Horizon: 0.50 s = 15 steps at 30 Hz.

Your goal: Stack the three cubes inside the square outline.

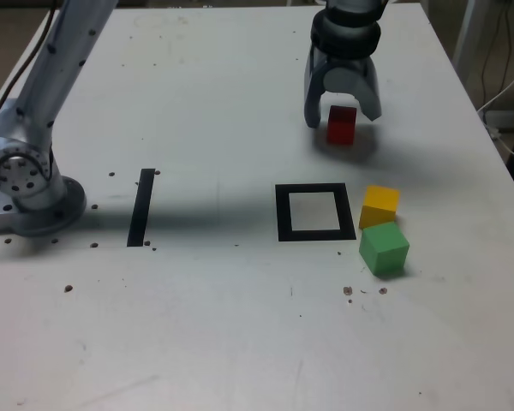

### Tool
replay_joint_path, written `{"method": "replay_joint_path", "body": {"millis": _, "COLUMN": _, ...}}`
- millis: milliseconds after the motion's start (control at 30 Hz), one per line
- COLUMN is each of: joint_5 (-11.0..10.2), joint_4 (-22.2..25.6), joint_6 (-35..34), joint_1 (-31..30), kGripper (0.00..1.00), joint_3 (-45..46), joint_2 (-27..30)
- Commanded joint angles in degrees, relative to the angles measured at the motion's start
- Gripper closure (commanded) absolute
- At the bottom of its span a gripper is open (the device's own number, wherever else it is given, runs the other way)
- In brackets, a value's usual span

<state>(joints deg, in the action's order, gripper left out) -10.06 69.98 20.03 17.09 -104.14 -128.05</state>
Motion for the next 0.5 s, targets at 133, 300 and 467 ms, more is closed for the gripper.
{"method": "replay_joint_path", "body": {"millis": 133, "joint_5": 0.8, "joint_4": -0.8, "joint_6": 0.3, "joint_1": 0.0, "kGripper": 0.55, "joint_3": 0.1, "joint_2": -0.5}}
{"method": "replay_joint_path", "body": {"millis": 300, "joint_5": 1.3, "joint_4": -3.1, "joint_6": 0.5, "joint_1": 0.0, "kGripper": 0.6, "joint_3": 0.9, "joint_2": -1.1}}
{"method": "replay_joint_path", "body": {"millis": 467, "joint_5": 1.5, "joint_4": -4.1, "joint_6": 0.6, "joint_1": -0.1, "kGripper": 0.63, "joint_3": 1.5, "joint_2": -1.8}}
